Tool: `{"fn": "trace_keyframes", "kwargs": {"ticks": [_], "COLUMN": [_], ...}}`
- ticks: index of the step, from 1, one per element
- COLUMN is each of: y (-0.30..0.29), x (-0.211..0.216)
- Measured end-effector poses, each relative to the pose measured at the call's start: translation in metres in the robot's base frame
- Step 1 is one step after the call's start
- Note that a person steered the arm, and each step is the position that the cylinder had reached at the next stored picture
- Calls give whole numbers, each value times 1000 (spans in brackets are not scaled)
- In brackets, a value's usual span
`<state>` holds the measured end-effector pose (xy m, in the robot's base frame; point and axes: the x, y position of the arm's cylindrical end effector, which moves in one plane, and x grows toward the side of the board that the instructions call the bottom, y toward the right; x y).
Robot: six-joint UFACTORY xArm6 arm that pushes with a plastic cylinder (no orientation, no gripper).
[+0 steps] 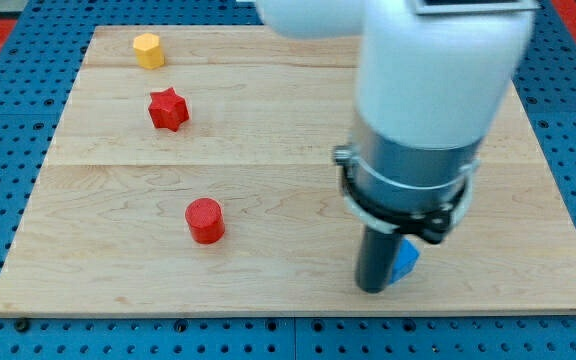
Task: Slide blue cube below green circle
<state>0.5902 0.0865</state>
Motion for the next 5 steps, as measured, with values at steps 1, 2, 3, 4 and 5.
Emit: {"fn": "trace_keyframes", "kwargs": {"ticks": [1, 2, 3, 4, 5], "y": [23, 37, 51, 109, 47], "x": [-27, -50, -13, -23, -33]}}
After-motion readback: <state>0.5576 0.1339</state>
